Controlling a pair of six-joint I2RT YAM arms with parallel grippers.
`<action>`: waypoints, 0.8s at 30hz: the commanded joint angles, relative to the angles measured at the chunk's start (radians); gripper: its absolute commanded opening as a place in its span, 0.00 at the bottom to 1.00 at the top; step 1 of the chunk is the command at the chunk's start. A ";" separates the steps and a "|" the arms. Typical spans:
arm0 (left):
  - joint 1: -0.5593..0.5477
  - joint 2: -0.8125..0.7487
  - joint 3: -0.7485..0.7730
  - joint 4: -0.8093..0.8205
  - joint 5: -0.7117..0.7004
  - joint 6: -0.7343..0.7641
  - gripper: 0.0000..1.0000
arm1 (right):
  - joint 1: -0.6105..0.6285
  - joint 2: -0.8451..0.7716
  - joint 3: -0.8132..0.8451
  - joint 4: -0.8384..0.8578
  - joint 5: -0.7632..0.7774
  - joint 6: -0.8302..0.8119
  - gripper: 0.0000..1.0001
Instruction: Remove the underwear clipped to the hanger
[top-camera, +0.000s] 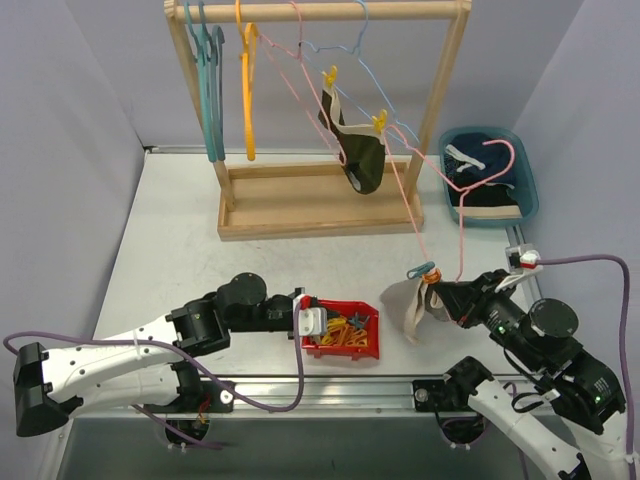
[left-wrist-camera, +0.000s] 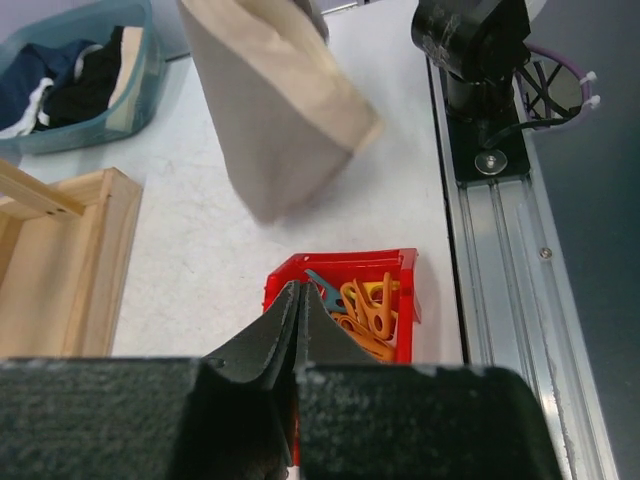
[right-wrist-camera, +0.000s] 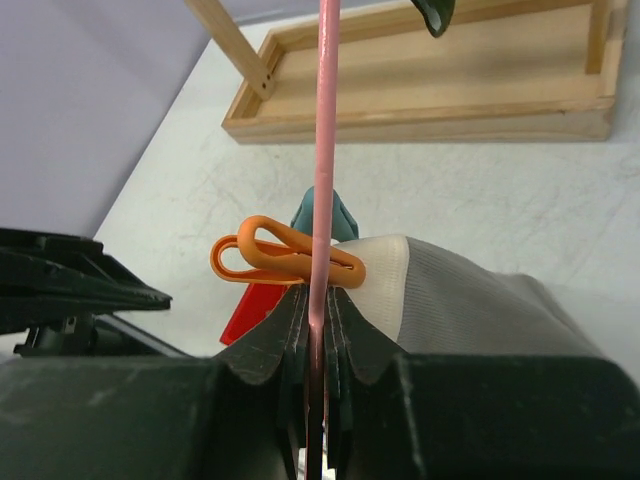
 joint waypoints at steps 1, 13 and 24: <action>-0.004 -0.036 0.068 0.045 -0.031 0.017 0.04 | 0.003 0.043 -0.020 0.019 -0.120 -0.029 0.00; -0.005 0.014 0.065 0.160 -0.062 0.020 0.56 | 0.003 0.114 -0.049 -0.030 -0.424 -0.081 0.00; -0.002 0.079 -0.063 0.524 -0.080 -0.241 0.94 | 0.003 0.055 0.005 -0.030 -0.424 -0.118 0.00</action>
